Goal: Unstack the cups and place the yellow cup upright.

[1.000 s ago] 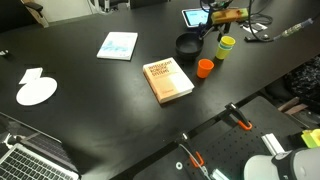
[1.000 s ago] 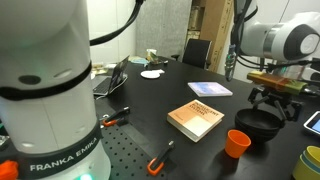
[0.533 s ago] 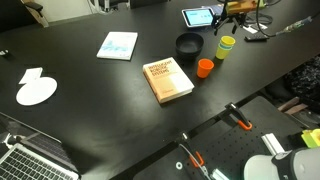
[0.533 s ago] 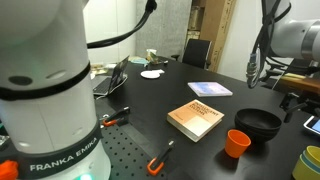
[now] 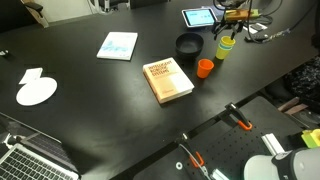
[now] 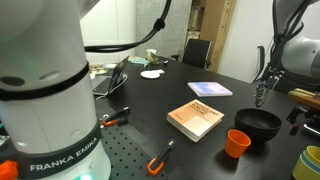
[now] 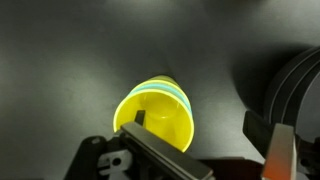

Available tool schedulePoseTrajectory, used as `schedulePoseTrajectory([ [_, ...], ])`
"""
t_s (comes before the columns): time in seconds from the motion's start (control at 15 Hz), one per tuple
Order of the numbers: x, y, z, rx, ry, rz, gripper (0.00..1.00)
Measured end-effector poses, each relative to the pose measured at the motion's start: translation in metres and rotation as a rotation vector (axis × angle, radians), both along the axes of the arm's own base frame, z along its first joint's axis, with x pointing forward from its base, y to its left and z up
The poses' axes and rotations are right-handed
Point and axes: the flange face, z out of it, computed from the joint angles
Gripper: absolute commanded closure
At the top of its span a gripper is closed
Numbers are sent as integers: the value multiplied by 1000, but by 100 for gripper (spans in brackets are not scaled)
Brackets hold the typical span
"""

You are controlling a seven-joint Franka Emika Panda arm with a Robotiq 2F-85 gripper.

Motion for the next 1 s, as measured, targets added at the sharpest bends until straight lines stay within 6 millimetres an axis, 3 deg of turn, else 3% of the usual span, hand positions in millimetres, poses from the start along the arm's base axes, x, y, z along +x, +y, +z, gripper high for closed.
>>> schedulePoseTrajectory([
  [0.13,6,-5,-6,5,2,-5,14],
  [0.33,13,-11,-11,8,9,-7,47],
  [0.73,21,-23,-13,17,20,-19,92],
  [0.93,23,-28,-14,22,23,-26,97],
  [1.0,24,-30,-14,23,23,-29,95],
])
